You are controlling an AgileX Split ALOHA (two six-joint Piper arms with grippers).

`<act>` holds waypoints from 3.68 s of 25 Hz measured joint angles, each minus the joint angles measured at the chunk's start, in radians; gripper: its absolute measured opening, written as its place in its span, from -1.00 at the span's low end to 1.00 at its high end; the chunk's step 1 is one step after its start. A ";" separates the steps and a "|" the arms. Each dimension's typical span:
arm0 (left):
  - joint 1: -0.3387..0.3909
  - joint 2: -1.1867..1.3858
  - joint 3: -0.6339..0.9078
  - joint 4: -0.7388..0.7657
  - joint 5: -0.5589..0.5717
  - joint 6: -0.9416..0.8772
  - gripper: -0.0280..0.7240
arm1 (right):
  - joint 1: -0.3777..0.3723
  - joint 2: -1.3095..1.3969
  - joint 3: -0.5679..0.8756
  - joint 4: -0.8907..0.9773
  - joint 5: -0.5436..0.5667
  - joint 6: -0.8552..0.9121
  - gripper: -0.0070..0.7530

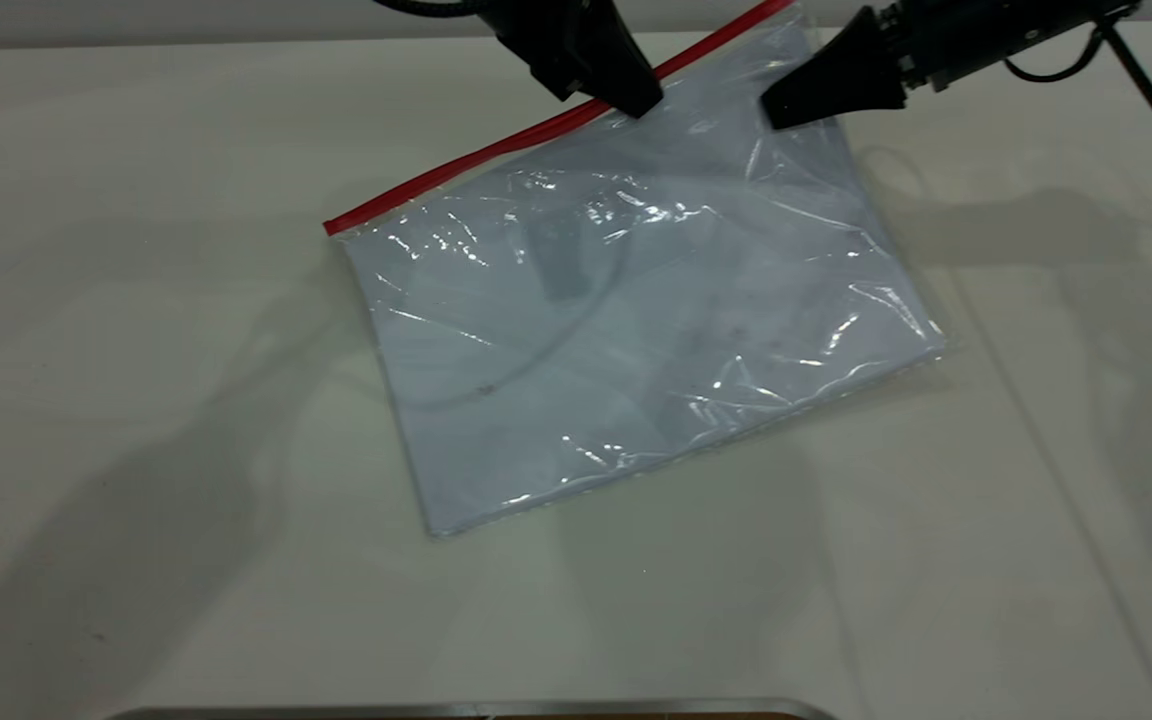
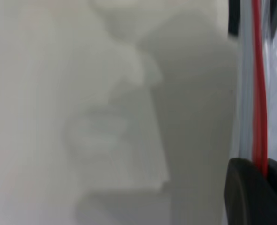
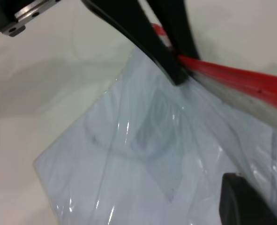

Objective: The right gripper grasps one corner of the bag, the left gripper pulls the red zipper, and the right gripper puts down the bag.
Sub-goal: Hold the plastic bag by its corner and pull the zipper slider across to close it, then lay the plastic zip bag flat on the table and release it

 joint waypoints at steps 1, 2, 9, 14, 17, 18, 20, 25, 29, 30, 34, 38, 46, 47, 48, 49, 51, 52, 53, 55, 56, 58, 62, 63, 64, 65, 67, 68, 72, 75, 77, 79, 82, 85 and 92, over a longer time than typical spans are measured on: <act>0.000 0.000 0.000 0.019 0.000 -0.015 -0.82 | -0.007 0.000 0.000 0.000 0.002 0.001 -0.89; 0.000 0.000 0.000 0.034 0.000 -0.031 -0.82 | -0.012 0.000 0.000 0.000 0.004 0.003 -0.89; 0.000 0.000 -0.001 0.204 0.053 -0.161 -0.82 | -0.035 0.000 0.000 0.000 -0.014 0.037 -0.89; 0.000 -0.003 -0.004 0.326 0.108 -0.245 -0.82 | -0.034 0.000 0.000 0.000 -0.014 0.040 -0.89; 0.000 -0.003 -0.006 0.397 0.147 -0.296 -0.82 | -0.034 0.000 0.000 -0.001 -0.016 0.048 -0.89; 0.000 -0.003 -0.006 0.422 0.158 -0.308 -0.82 | -0.034 0.000 0.000 -0.001 -0.019 0.056 -0.89; -0.001 -0.003 -0.008 0.470 0.185 -0.338 -0.82 | -0.034 0.000 0.000 -0.001 -0.033 0.069 -0.89; -0.005 -0.003 -0.010 0.567 0.231 -0.386 -0.82 | -0.031 0.000 0.000 0.000 -0.040 0.082 -0.89; -0.011 -0.007 -0.011 0.638 0.262 -0.399 -0.81 | -0.022 0.000 0.000 0.004 -0.040 0.084 -0.89; -0.011 -0.009 -0.012 0.650 0.273 -0.399 -0.81 | -0.021 0.000 0.000 0.006 -0.040 0.085 -0.89; -0.013 -0.011 -0.014 0.691 0.303 -0.400 -0.81 | -0.021 0.000 0.001 0.011 -0.040 0.085 -0.89; -0.013 -0.011 -0.014 0.730 0.325 -0.400 -0.80 | -0.021 0.000 0.001 0.016 -0.042 0.088 -0.89; -0.013 -0.011 -0.013 0.756 0.333 -0.400 -0.80 | -0.021 0.000 0.002 0.032 -0.064 0.089 -0.88; -0.013 -0.011 -0.013 0.758 0.333 -0.400 -0.80 | -0.021 0.000 0.002 0.037 -0.069 0.089 -0.88; -0.013 -0.011 -0.013 0.759 0.333 -0.400 -0.80 | -0.023 0.000 0.002 0.039 -0.078 0.091 -0.88; -0.013 -0.011 -0.013 0.759 0.333 -0.400 -0.80 | -0.024 0.000 0.002 0.043 -0.087 0.093 -0.88; -0.013 -0.011 -0.013 0.761 0.332 -0.400 -0.80 | -0.027 0.000 0.003 0.052 -0.102 0.099 -0.87; -0.013 -0.011 -0.013 0.762 0.332 -0.400 -0.80 | -0.030 0.000 0.003 0.055 -0.104 0.103 -0.87; -0.013 -0.011 -0.013 0.762 0.332 -0.400 -0.80 | -0.037 0.000 0.005 0.059 -0.104 0.108 -0.87; -0.013 -0.011 -0.013 0.763 0.332 -0.400 -0.80 | -0.049 0.000 0.006 0.060 -0.107 0.114 -0.86; -0.013 -0.011 -0.013 0.763 0.333 -0.400 -0.80 | -0.054 0.000 0.006 0.060 -0.109 0.118 -0.86; -0.012 -0.011 -0.013 0.769 0.333 -0.400 -0.79 | -0.065 0.000 0.007 0.062 -0.118 0.131 -0.85; -0.010 -0.010 -0.012 0.783 0.348 -0.400 -0.78 | -0.073 0.000 0.007 0.073 -0.135 0.136 -0.78; -0.010 -0.010 -0.012 0.785 0.352 -0.400 -0.78 | -0.073 0.000 0.007 0.076 -0.140 0.137 -0.74; -0.010 -0.010 -0.012 0.790 0.363 -0.400 -0.77 | -0.073 0.000 0.007 0.077 -0.151 0.137 -0.68; -0.008 -0.010 -0.011 0.804 0.379 -0.400 -0.75 | -0.076 0.000 0.007 0.079 -0.162 0.138 -0.60; 0.003 -0.009 -0.005 0.836 0.432 -0.406 -0.69 | -0.091 0.000 0.007 0.087 -0.208 0.139 -0.38; 0.007 -0.008 -0.002 0.836 0.432 -0.412 -0.63 | -0.098 0.000 0.006 0.095 -0.225 0.141 -0.26; 0.011 -0.008 -0.001 0.784 0.432 -0.462 -0.28 | -0.113 -0.003 0.002 0.102 -0.248 0.141 0.29; 0.011 -0.008 -0.001 0.749 0.432 -0.513 0.10 | -0.111 -0.010 0.002 0.101 -0.248 0.141 0.59; 0.011 -0.008 -0.001 0.743 0.432 -0.565 0.34 | -0.111 -0.024 0.002 0.093 -0.253 0.141 0.68; 0.011 -0.008 -0.001 0.743 0.432 -0.622 0.56 | -0.111 -0.052 0.002 0.083 -0.264 0.145 0.69; 0.011 -0.007 -0.033 0.761 0.432 -0.721 0.73 | -0.111 -0.121 0.002 0.048 -0.294 0.174 0.67; 0.011 -0.007 -0.118 0.799 0.432 -0.812 0.76 | -0.111 -0.217 0.002 -0.052 -0.304 0.261 0.63; 0.011 -0.077 -0.227 0.973 0.432 -1.132 0.58 | -0.111 -0.465 0.002 -0.281 -0.280 0.588 0.59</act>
